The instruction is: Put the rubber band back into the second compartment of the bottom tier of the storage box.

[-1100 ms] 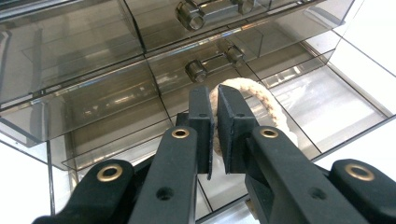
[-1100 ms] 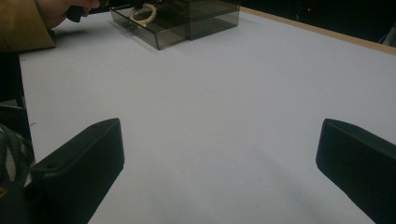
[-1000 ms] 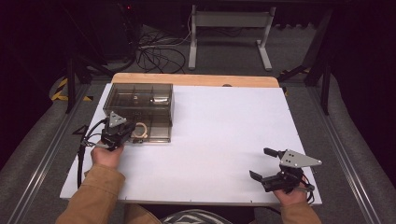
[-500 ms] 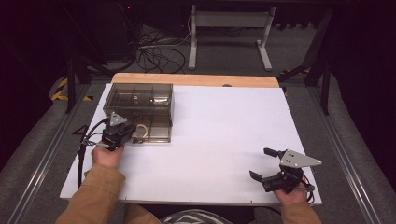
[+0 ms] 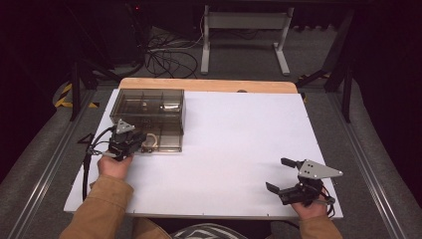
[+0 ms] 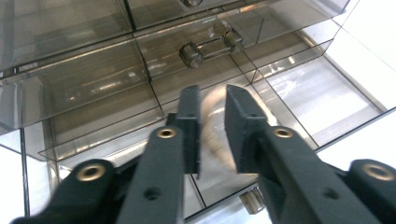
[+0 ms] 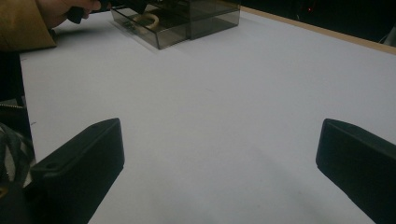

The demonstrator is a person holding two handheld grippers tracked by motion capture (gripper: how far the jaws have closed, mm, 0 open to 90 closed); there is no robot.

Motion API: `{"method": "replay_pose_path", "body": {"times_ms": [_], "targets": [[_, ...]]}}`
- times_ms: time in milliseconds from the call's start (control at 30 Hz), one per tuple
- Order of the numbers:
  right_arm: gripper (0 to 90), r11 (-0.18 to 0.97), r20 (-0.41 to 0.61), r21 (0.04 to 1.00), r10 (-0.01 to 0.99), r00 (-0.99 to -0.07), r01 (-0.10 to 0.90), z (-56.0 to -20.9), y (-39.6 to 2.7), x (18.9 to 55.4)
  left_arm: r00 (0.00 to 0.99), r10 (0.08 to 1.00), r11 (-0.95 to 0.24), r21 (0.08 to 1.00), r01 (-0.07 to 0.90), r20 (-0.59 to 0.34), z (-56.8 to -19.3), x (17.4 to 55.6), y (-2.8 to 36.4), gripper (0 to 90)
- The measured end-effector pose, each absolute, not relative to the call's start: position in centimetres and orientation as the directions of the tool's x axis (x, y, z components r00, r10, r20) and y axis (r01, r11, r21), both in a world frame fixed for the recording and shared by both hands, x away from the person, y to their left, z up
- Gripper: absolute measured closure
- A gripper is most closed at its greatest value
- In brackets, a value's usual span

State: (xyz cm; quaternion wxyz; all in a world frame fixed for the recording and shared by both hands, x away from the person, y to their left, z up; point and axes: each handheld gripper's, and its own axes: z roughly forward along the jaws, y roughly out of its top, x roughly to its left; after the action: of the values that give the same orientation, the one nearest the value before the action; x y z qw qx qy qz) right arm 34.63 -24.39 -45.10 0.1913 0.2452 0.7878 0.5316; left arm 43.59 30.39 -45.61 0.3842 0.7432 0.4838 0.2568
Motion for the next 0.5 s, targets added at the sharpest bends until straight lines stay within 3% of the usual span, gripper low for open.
{"method": "replay_pose_path", "body": {"times_ms": [400, 500], "targets": [[1.8, 0.314, -0.040, 0.931, 0.589, -0.807, 0.183, -45.1, -24.4, 34.6, 0.465, 0.885, -0.201, 0.876, 0.438, -0.030, -43.3, 42.0, 29.8, 38.7], [1.7, 0.315, -0.040, 0.931, 0.588, -0.808, 0.183, -45.1, -24.4, 34.6, 0.484, 0.875, -0.205, 0.883, 0.422, -0.028, -42.5, 41.5, 29.5, 34.8]]}}
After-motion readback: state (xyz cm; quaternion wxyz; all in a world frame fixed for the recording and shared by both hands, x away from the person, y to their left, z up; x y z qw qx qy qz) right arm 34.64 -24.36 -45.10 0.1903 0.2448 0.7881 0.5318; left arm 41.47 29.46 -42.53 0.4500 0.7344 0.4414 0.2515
